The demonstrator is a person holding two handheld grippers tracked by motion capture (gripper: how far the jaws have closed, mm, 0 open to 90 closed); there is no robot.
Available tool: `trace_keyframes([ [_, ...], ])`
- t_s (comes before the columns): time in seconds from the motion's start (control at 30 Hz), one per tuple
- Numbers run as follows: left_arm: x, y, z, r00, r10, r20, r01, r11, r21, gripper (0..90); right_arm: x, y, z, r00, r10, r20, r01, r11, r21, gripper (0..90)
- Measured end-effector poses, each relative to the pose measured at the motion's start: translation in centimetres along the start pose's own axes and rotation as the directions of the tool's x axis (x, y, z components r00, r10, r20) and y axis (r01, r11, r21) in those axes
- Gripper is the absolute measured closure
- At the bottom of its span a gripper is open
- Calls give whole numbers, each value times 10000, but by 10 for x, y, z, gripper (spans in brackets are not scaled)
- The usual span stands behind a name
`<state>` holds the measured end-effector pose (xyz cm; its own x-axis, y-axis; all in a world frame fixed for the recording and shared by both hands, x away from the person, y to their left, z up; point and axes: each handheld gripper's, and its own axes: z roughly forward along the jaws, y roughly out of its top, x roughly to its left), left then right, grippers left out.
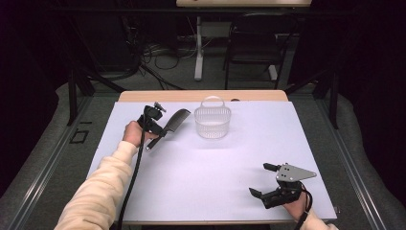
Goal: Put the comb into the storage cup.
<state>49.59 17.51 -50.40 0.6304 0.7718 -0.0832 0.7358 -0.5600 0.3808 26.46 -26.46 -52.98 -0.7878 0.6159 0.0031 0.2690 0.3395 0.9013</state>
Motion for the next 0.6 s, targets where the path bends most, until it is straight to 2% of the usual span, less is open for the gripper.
trace_keyframes([
  [0.3,0,-9,-8,9998,-202,50,206,9958,-892,726,0,-1,-1,10000,-20,61,19,10000,59,4],
  [0.6,-6,-16,-19,9999,-92,91,105,9873,-1583,727,0,-2,-4,9999,56,139,-56,10000,35,4],
])
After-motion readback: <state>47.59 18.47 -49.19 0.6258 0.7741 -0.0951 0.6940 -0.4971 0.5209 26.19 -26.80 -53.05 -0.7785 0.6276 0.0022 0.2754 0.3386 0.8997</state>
